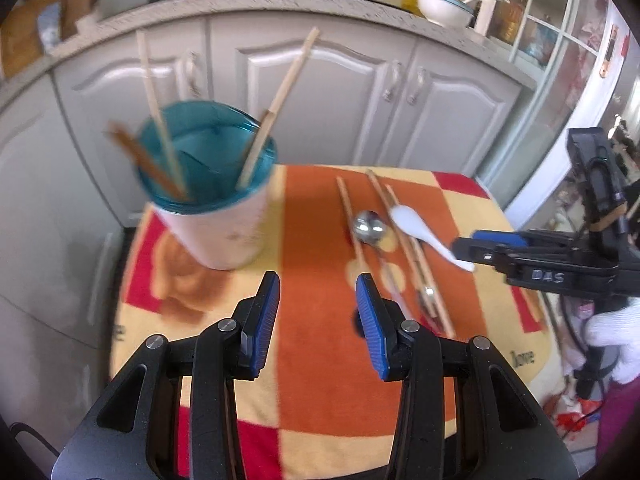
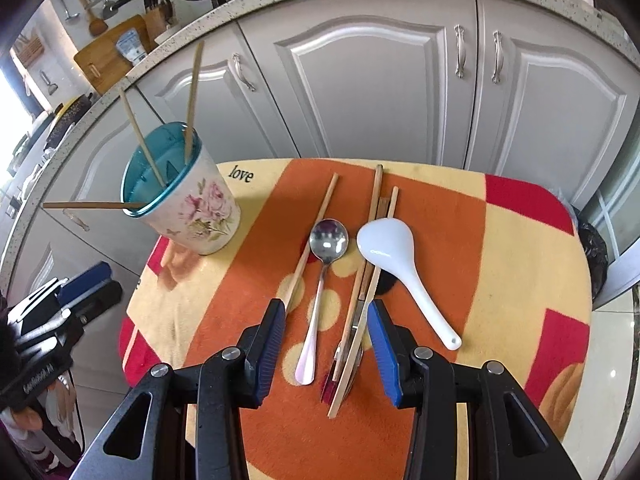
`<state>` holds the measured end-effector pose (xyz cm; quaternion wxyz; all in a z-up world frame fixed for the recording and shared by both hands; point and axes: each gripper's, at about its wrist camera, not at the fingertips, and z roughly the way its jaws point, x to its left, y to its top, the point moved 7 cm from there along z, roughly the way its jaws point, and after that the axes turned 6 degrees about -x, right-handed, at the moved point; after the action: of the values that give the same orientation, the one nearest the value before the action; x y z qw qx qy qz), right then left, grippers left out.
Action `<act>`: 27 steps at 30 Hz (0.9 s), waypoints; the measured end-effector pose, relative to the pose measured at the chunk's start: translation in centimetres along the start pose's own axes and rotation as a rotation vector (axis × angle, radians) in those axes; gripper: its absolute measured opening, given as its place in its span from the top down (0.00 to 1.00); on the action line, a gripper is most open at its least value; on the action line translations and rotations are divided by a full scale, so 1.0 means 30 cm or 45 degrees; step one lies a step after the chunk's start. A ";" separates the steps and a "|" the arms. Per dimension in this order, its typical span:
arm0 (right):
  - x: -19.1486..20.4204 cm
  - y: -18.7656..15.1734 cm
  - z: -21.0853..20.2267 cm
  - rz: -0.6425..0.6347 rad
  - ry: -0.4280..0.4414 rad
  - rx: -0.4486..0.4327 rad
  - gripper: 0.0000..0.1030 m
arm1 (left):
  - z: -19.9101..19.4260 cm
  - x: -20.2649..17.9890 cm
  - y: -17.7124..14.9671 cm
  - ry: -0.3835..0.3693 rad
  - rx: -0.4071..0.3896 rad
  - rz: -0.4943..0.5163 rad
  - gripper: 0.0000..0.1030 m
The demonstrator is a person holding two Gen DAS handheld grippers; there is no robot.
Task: Organize utensils
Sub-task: 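Move both open tools back over the utensils on the cloth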
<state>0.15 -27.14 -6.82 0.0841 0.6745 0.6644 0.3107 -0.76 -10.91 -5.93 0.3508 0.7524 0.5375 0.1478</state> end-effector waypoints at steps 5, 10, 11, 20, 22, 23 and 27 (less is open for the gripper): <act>-0.060 0.000 0.049 0.017 -0.046 0.031 0.60 | 0.119 -0.043 -0.007 -0.060 0.078 -0.016 0.62; -0.104 0.004 0.096 0.016 -0.065 0.072 0.60 | 0.259 -0.072 -0.028 -0.080 0.170 -0.018 0.62; -0.110 0.006 0.103 0.017 -0.067 0.077 0.60 | 0.278 -0.076 -0.030 -0.084 0.180 -0.022 0.62; -0.185 0.118 0.189 0.059 -0.051 0.083 0.60 | 0.425 -0.096 0.047 -0.063 0.209 -0.095 0.62; -0.190 0.170 0.214 0.071 -0.021 0.067 0.60 | 0.442 -0.098 0.064 -0.046 0.203 -0.103 0.62; -0.192 0.194 0.228 0.078 -0.004 0.058 0.60 | 0.448 -0.097 0.070 -0.040 0.205 -0.110 0.62; -0.191 0.286 0.337 0.060 0.032 0.080 0.68 | 0.464 -0.083 0.083 -0.016 0.215 -0.134 0.62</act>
<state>13.21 -30.43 -12.08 0.0474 0.6885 0.6586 0.3000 8.39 -18.76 -13.73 0.2965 0.7509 0.5848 0.0786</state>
